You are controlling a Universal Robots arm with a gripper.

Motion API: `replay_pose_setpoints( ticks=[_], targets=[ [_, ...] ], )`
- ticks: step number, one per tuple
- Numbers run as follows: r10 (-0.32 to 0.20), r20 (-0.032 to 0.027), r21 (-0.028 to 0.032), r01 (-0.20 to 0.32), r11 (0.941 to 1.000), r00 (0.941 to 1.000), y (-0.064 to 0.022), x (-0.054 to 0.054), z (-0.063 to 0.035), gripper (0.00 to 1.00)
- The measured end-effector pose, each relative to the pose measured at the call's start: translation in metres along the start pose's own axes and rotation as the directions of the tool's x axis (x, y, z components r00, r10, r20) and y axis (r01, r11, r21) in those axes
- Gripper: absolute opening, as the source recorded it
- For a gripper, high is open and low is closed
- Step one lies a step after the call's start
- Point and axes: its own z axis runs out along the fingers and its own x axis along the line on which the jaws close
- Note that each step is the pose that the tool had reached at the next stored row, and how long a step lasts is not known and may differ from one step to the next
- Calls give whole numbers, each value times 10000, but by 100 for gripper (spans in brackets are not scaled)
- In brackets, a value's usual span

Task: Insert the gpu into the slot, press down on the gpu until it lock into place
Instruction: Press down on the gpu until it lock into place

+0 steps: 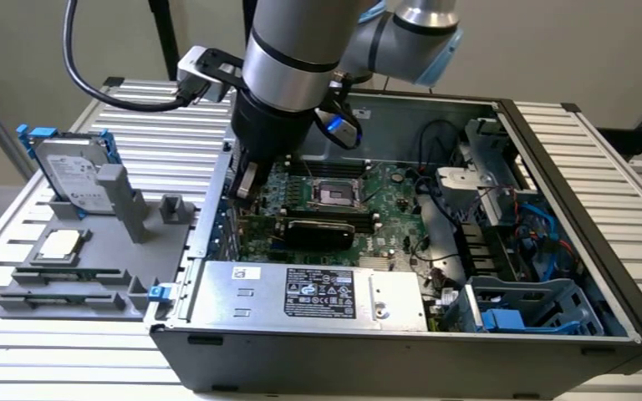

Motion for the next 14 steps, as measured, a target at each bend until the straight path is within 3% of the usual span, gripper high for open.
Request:
replay_pose_setpoints(
  ticks=[14],
  targets=[
    [136, 0, 11, -136, 9999, 9999, -10, 35, 9, 11]
  ],
)
